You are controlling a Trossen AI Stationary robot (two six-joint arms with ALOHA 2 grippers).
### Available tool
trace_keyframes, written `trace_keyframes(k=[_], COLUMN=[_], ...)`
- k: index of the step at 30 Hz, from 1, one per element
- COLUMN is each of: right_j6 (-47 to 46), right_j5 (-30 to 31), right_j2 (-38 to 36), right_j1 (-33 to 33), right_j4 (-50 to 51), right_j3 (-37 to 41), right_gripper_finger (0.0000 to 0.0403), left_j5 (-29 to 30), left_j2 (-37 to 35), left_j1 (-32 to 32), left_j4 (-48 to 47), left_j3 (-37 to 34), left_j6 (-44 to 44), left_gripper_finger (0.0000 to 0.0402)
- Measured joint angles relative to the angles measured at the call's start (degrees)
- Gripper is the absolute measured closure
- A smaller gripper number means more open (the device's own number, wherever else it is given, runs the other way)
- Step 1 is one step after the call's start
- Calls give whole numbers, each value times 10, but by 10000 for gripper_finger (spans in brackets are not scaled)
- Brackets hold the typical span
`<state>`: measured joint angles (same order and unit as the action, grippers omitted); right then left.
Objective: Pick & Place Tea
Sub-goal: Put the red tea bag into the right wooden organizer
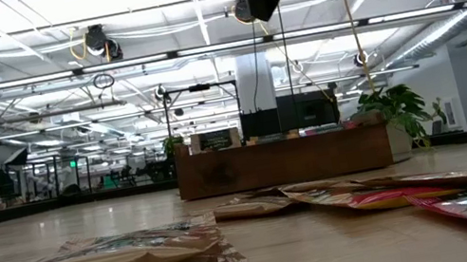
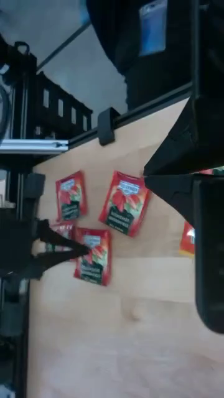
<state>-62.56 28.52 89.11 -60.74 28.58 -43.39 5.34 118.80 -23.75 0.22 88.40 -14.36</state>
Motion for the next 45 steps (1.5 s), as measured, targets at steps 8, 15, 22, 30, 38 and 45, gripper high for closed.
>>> trace_keyframes(k=[8,15,22,30,38,45], right_j6=[56,80,162,320,420,401], right_j5=[24,28,21,-6,-26,-37], right_j2=[28,35,36,37,31,29], right_j1=[18,22,57,129,175,150], right_j4=[-199,-247,-289,-389,-428,-400], right_j3=[81,108,108,109,68,8], right_gripper_finger=[403,403,403,403,403,403], left_j5=[44,90,100,65,69,72], left_j2=[0,0,23,82,85,85], left_j1=[-8,-6,8,28,31,38], left_j4=[-29,-27,8,46,57,41], left_j3=[0,0,-1,-2,-1,-1], left_j6=[-38,-29,-67,-68,-45,-34], left_gripper_finger=[372,371,371,370,338,306])
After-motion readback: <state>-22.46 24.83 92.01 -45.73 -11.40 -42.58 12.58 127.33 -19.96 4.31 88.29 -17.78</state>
